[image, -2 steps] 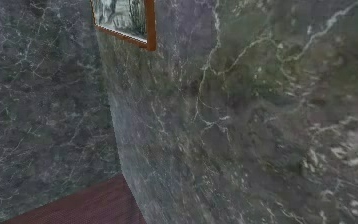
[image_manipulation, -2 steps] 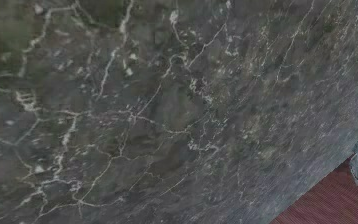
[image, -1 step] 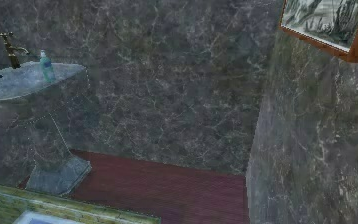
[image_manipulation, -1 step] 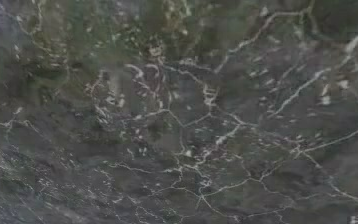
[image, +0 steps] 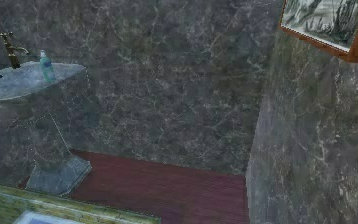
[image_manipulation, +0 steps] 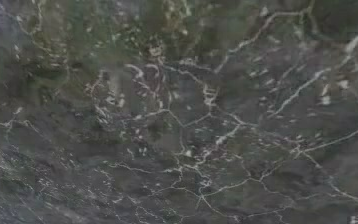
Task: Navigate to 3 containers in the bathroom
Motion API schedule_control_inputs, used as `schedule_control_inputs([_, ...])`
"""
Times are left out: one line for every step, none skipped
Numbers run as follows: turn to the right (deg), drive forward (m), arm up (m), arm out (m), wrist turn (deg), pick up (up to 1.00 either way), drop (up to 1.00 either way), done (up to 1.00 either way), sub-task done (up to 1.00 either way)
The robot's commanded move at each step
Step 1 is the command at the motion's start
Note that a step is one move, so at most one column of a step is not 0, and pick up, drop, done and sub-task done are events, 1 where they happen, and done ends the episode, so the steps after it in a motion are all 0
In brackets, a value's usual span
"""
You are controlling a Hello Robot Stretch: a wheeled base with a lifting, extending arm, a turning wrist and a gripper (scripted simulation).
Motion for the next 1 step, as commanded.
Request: schedule_control_inputs([12.0,0.0,0.0,0.0,0.0,0.0,0.0,0.0,0.0])
